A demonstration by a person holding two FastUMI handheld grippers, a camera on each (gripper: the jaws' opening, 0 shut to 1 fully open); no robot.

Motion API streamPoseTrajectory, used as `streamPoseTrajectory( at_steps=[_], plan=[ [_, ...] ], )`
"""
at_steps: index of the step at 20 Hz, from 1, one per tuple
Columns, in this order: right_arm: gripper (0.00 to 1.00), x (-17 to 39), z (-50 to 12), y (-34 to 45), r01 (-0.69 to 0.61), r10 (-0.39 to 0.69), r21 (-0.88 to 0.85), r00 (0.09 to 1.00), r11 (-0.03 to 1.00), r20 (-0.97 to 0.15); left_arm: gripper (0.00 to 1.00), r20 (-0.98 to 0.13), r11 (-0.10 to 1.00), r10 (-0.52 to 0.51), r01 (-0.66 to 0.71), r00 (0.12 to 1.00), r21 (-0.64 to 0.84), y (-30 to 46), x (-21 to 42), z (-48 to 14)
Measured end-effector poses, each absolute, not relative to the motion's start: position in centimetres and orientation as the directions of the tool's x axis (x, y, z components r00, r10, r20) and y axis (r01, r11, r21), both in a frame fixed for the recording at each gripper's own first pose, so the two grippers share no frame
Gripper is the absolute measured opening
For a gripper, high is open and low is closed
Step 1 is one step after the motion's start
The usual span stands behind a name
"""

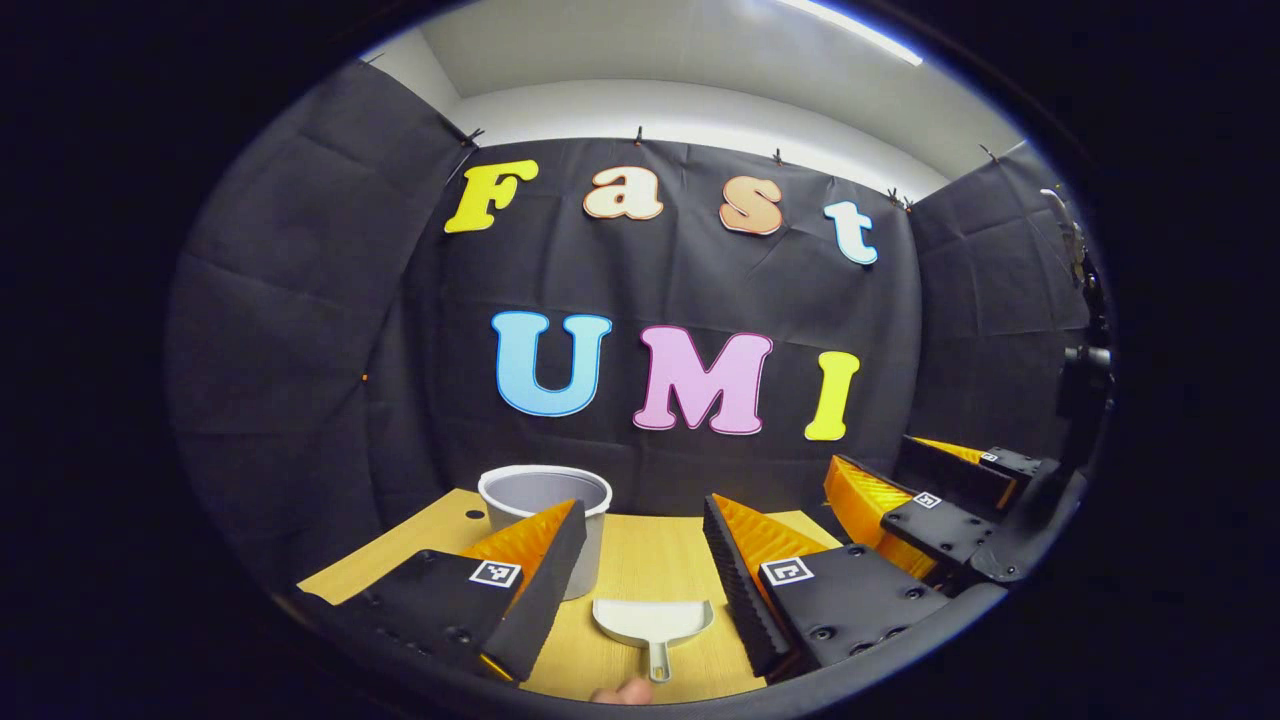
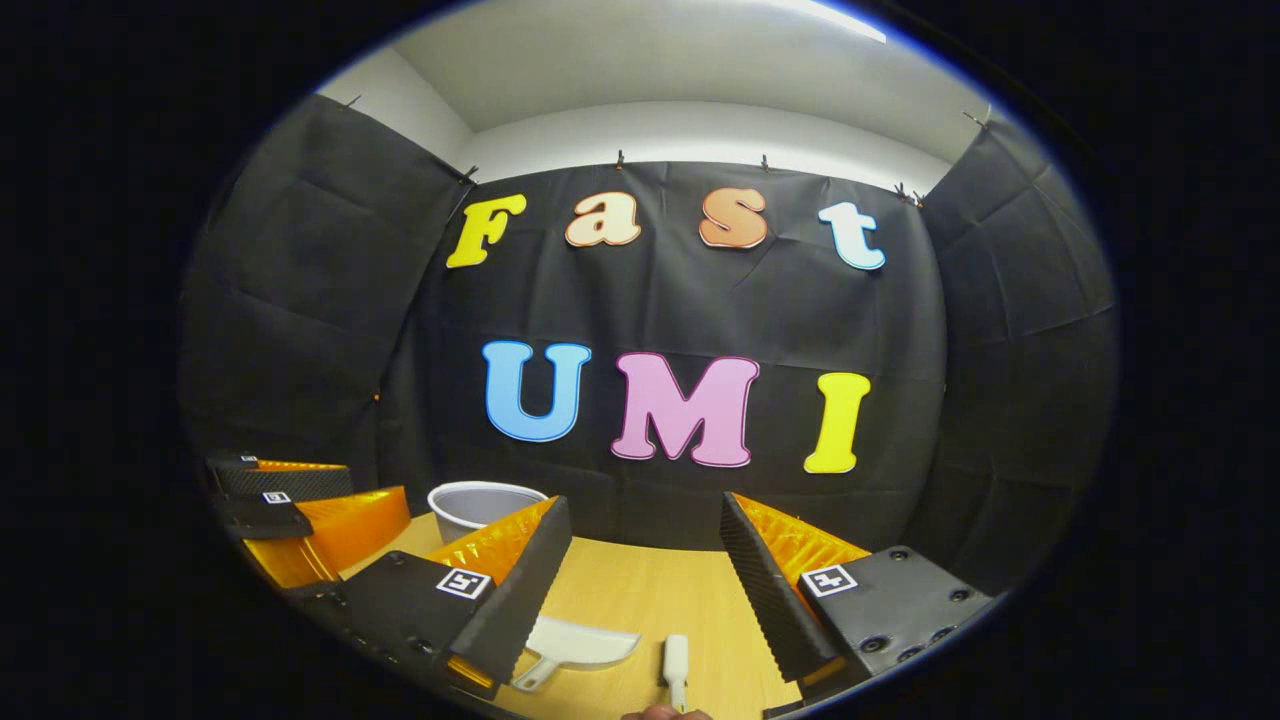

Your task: Pick up the small broom and dustpan from the desktop, sweep the trash into the dustpan with the broom, and then empty the trash into the garbage bin.

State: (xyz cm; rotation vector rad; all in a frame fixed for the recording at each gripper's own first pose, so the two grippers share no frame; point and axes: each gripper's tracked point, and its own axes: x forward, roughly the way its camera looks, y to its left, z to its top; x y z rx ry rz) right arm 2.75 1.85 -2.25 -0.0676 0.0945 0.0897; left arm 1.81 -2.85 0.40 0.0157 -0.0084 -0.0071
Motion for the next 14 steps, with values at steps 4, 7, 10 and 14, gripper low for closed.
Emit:
streamPoseTrajectory(
  at_steps=[4,7,10,14],
  plan=[
    [0.92,2.5,-2.2,1.6,-0.059,0.055,-0.041,0.994,0.997,-0.093,0.7,0.003,0.999,-0.026,0.026,1.0,0.026,-2.8,2.2,0.3],
    [0.96,3.1,-2.7,1.9,-0.04,0.033,-0.065,0.995,0.997,-0.099,0.7,0.0,0.999,-0.037,0.037,0.999,0.03,-2.8,2.4,0.2],
    [0.93,3.5,-3.1,2.2,-0.024,0.018,-0.051,0.993,0.998,-0.112,0.7,-0.012,0.999,-0.028,0.028,1.0,0.024,-2.8,2.4,0.0],
    [0.96,4.9,-2.2,-0.9,-0.008,0.002,-0.051,0.994,0.999,-0.107,0.7,-0.017,0.999,-0.041,0.04,0.999,-0.013,-2.9,2.8,0.1]
  ],
)
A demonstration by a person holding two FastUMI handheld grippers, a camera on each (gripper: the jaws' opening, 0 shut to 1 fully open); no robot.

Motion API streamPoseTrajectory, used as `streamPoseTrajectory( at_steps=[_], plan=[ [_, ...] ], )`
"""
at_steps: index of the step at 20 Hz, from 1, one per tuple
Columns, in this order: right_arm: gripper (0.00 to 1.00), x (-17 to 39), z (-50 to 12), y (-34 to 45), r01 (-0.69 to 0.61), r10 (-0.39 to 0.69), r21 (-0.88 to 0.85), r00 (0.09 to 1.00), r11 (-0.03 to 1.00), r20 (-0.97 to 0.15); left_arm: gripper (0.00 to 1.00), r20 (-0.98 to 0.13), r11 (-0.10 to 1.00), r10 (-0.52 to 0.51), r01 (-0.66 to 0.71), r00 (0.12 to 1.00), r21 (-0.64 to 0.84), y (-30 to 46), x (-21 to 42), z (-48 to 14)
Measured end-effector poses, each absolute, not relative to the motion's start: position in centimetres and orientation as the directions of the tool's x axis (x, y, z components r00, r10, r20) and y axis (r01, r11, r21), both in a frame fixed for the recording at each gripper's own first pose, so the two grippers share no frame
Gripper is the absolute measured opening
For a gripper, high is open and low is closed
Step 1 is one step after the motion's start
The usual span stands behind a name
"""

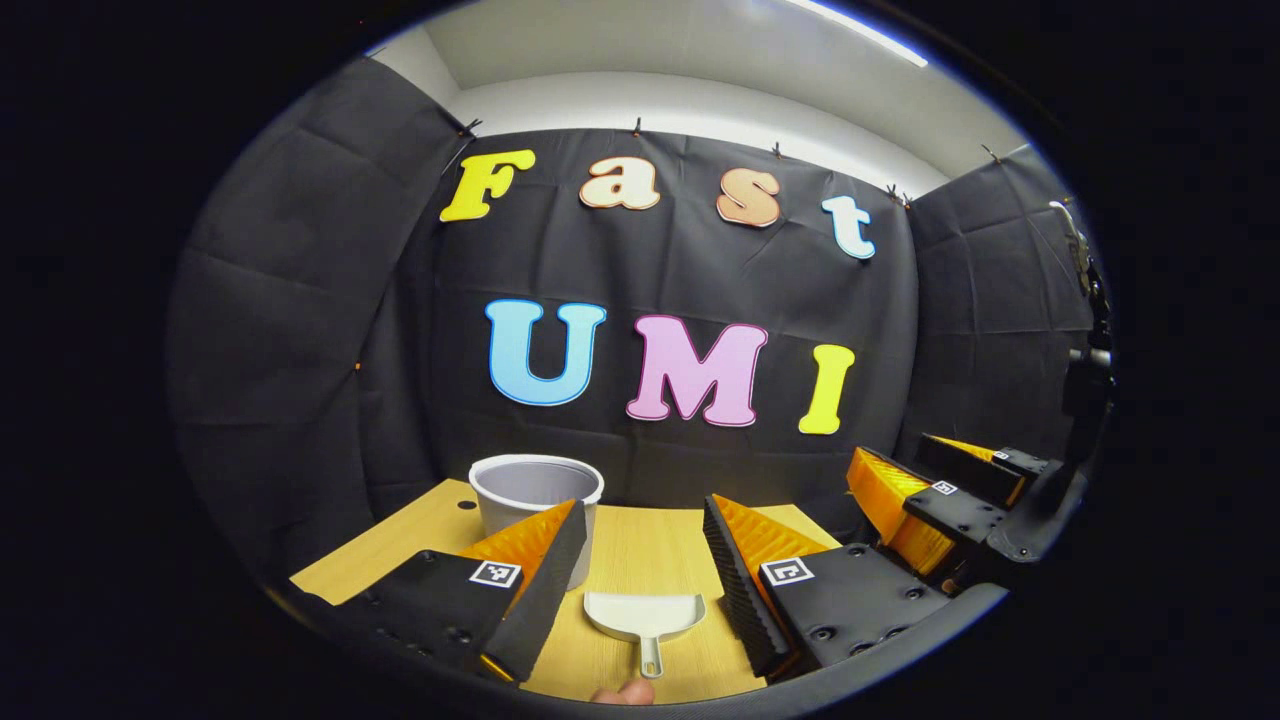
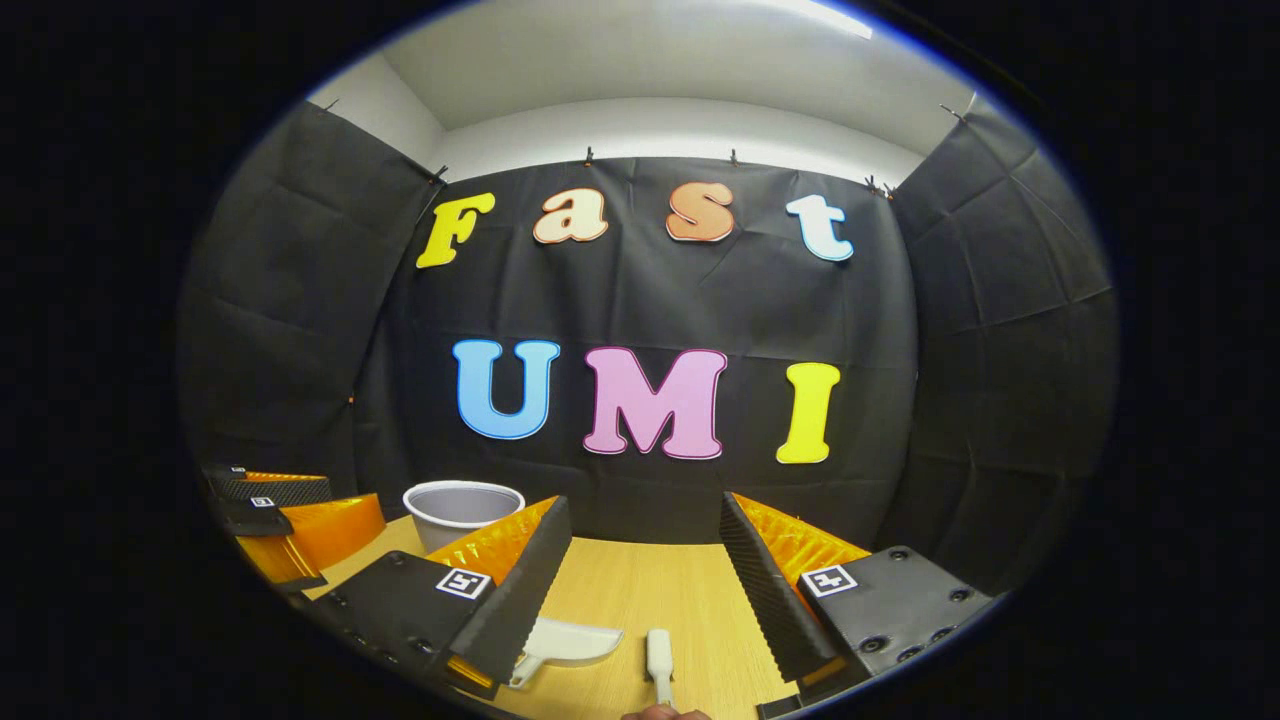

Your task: Pick up the small broom and dustpan from the desktop, sweep the trash into the dustpan with the broom, and then empty the trash into the garbage bin.

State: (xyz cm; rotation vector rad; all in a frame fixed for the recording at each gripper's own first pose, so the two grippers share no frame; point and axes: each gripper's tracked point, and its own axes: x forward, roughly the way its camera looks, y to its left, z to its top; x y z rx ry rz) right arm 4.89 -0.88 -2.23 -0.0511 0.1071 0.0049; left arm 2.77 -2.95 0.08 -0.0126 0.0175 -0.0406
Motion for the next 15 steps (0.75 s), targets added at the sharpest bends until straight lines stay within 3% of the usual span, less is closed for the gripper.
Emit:
streamPoseTrajectory(
  at_steps=[2,8,9,15],
  plan=[
    [0.92,4.7,-2.3,-1.3,-0.002,-0.003,-0.055,0.995,0.998,-0.098,0.69,-0.007,0.999,-0.051,0.051,0.999,0.006,-2.9,2.6,0.5],
    [0.92,4.2,-1.6,-1.6,-0.014,0.01,-0.049,0.997,0.999,-0.078,0.7,-0.002,0.998,-0.058,0.058,0.998,-0.007,-3.0,2.3,0.6],
    [0.96,4.1,-1.4,-1.5,-0.016,0.012,-0.049,0.997,0.999,-0.074,0.7,0.0,0.999,-0.05,0.05,0.999,-0.008,-2.9,2.3,0.7],
    [0.92,4.4,-2.0,0.2,-0.063,0.059,-0.051,0.995,0.997,-0.078,0.7,0.004,0.999,-0.033,0.033,0.999,0.008,-2.6,1.3,0.7]
  ],
)
